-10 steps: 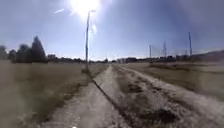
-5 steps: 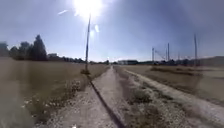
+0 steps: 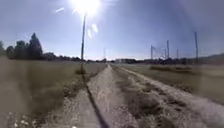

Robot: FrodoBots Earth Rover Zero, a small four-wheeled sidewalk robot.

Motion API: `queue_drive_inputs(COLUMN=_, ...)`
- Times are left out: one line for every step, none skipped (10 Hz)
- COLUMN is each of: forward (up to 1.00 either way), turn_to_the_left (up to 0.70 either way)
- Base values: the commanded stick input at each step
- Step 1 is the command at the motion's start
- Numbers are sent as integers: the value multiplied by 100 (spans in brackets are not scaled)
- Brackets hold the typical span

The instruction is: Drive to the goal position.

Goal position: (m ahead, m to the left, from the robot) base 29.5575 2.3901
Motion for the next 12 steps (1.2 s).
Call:
queue_drive_inputs(forward=85, turn_to_the_left=0)
queue_drive_inputs(forward=85, turn_to_the_left=0)
queue_drive_inputs(forward=85, turn_to_the_left=-17)
queue_drive_inputs(forward=85, turn_to_the_left=-4)
queue_drive_inputs(forward=85, turn_to_the_left=0)
queue_drive_inputs(forward=85, turn_to_the_left=-10)
queue_drive_inputs(forward=85, turn_to_the_left=-22)
queue_drive_inputs(forward=85, turn_to_the_left=-1)
queue_drive_inputs(forward=85, turn_to_the_left=0)
queue_drive_inputs(forward=85, turn_to_the_left=0)
queue_drive_inputs(forward=85, turn_to_the_left=0)
queue_drive_inputs(forward=85, turn_to_the_left=0)
